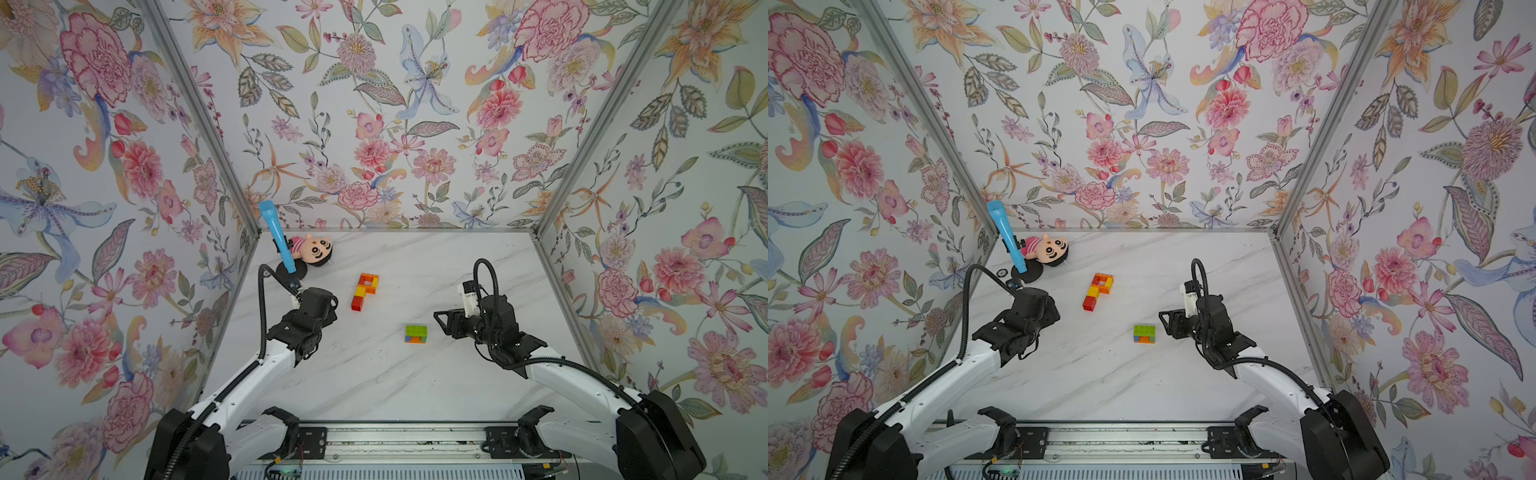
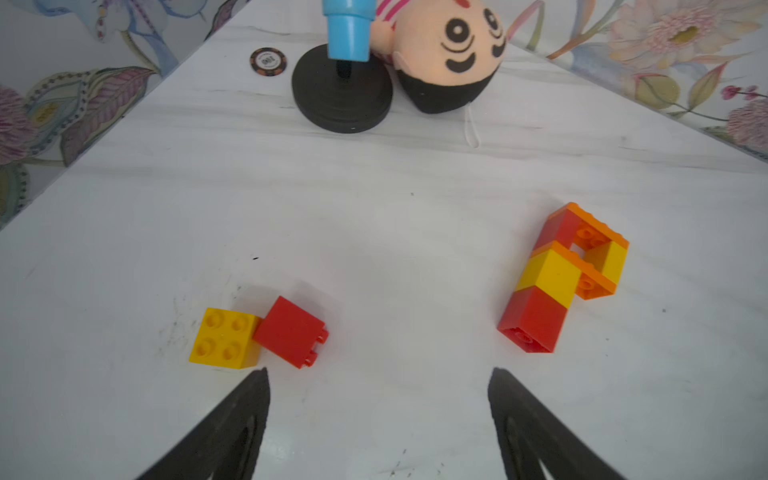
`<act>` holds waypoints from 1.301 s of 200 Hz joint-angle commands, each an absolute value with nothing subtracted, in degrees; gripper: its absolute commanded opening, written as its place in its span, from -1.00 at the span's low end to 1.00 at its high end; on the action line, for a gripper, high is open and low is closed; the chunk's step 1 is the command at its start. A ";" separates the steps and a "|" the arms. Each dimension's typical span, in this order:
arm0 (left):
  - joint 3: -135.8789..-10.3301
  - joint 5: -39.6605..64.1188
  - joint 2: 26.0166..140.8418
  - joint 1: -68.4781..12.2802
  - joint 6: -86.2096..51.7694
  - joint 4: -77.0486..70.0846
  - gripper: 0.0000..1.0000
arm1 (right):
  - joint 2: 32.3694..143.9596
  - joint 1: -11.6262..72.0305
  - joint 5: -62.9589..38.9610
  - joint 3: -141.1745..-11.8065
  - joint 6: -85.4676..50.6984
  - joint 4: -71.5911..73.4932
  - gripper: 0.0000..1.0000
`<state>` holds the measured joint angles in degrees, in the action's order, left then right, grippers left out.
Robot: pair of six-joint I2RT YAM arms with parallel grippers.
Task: Assemble the letter p with lego
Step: Pick up the lego brick from the center of the board.
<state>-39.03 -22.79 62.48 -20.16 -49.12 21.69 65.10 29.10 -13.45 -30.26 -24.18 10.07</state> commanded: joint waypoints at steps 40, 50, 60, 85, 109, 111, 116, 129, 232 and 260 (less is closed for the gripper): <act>-32.66 -17.97 64.69 -6.17 -42.29 20.25 0.59 | 63.12 27.54 -15.33 -28.14 -22.93 9.87 0.23; -31.79 -18.16 65.35 -5.19 -41.87 19.53 0.56 | 62.89 27.21 -15.45 -27.81 -22.94 9.90 0.23; -30.89 -17.54 65.48 -4.17 -41.46 18.67 0.49 | 62.78 26.84 -15.53 -27.45 -22.99 9.75 0.23; -29.56 -16.23 65.46 -3.25 -40.89 18.11 0.40 | 62.65 26.11 -15.89 -26.90 -23.12 10.01 0.23; -28.54 -15.32 65.76 -3.02 -40.73 17.60 0.40 | 63.09 25.54 -16.14 -26.72 -23.21 10.63 0.23; -28.56 -15.30 65.75 -3.02 -40.72 17.45 0.41 | 63.10 25.50 -16.25 -26.72 -23.20 10.74 0.24; -28.48 -15.09 65.95 -2.90 -40.62 17.18 0.41 | 63.23 25.41 -16.37 -26.72 -23.21 10.82 0.24; -28.62 -13.38 66.71 -2.34 -39.91 16.36 0.43 | 63.52 25.23 -16.63 -26.81 -23.37 10.98 0.23; -32.31 -11.60 77.59 1.87 -34.79 10.02 0.16 | 63.14 24.48 -17.04 -25.84 -24.21 11.34 0.26; -33.01 -11.09 80.21 2.23 -34.16 8.59 -0.01 | 63.14 24.48 -17.00 -25.84 -24.26 11.34 0.28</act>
